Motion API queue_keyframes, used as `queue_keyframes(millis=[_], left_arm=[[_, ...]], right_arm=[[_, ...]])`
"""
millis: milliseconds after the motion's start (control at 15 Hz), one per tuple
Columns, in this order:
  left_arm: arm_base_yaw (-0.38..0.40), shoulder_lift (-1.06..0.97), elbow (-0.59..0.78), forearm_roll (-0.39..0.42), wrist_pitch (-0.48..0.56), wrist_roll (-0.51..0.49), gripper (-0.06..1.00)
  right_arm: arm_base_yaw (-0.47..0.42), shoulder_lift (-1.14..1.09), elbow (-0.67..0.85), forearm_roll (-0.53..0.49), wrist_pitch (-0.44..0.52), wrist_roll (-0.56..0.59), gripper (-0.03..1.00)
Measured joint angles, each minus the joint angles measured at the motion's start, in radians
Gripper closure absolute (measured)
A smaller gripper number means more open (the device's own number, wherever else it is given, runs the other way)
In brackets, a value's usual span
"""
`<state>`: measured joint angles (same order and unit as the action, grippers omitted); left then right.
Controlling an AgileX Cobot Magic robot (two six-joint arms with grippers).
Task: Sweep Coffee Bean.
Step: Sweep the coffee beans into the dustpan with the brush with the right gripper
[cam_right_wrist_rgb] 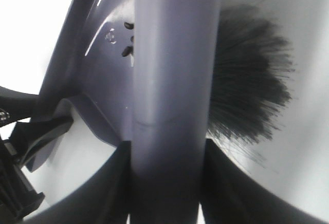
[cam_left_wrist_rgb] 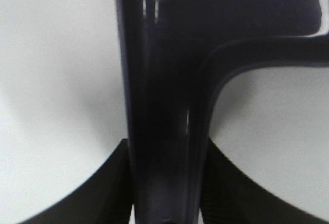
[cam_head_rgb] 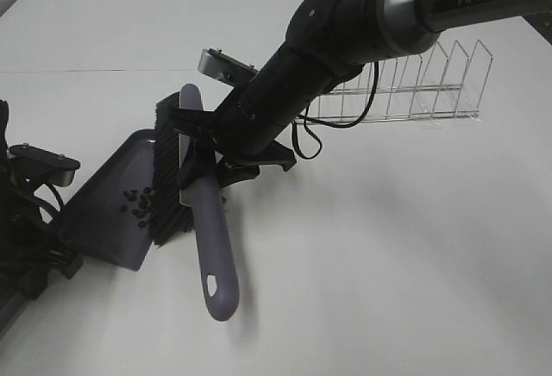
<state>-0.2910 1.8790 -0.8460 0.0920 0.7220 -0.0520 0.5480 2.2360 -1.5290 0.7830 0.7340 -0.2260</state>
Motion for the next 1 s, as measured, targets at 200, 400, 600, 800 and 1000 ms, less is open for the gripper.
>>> queue_keyframes(millis=[200, 400, 600, 800, 1000], left_arm=[[0.000, 0.000, 0.000, 0.000, 0.001, -0.001, 0.62], [0.000, 0.000, 0.000, 0.000, 0.000, -0.001, 0.62], [0.000, 0.000, 0.000, 0.000, 0.000, -0.001, 0.62], [0.000, 0.000, 0.000, 0.000, 0.000, -0.001, 0.62], [0.000, 0.000, 0.000, -0.001, 0.003, -0.001, 0.62]], right_arm=[[0.000, 0.003, 0.000, 0.113, -0.001, -0.079, 0.61], [0.000, 0.007, 0.000, 0.182, 0.005, -0.142, 0.61], [0.000, -0.033, 0.003, 0.122, 0.010, -0.150, 0.61], [0.001, -0.112, 0.003, 0.031, 0.012, -0.137, 0.61], [0.001, -0.232, 0.003, -0.263, 0.037, 0.039, 0.61]])
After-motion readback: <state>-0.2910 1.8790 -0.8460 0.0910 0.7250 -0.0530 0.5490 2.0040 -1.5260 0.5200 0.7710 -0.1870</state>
